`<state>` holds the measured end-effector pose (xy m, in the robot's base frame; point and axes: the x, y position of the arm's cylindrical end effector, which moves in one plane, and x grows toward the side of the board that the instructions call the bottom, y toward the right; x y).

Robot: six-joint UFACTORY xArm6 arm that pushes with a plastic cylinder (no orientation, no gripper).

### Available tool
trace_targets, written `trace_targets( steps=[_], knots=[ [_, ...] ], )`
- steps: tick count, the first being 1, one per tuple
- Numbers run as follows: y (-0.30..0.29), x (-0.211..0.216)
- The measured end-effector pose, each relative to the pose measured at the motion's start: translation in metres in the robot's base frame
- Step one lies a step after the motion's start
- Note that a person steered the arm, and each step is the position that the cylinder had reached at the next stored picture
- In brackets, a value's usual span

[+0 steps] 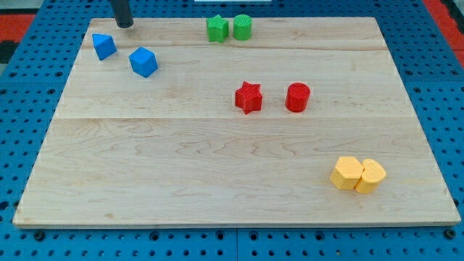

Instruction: Slightly push the blue cube to the bottom side of the board

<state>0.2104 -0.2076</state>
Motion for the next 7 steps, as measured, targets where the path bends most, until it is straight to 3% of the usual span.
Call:
trace_targets(
  steps=[3,7],
  knots=[
    [0.034,0.005],
    [-0.015,0.011]
  ],
)
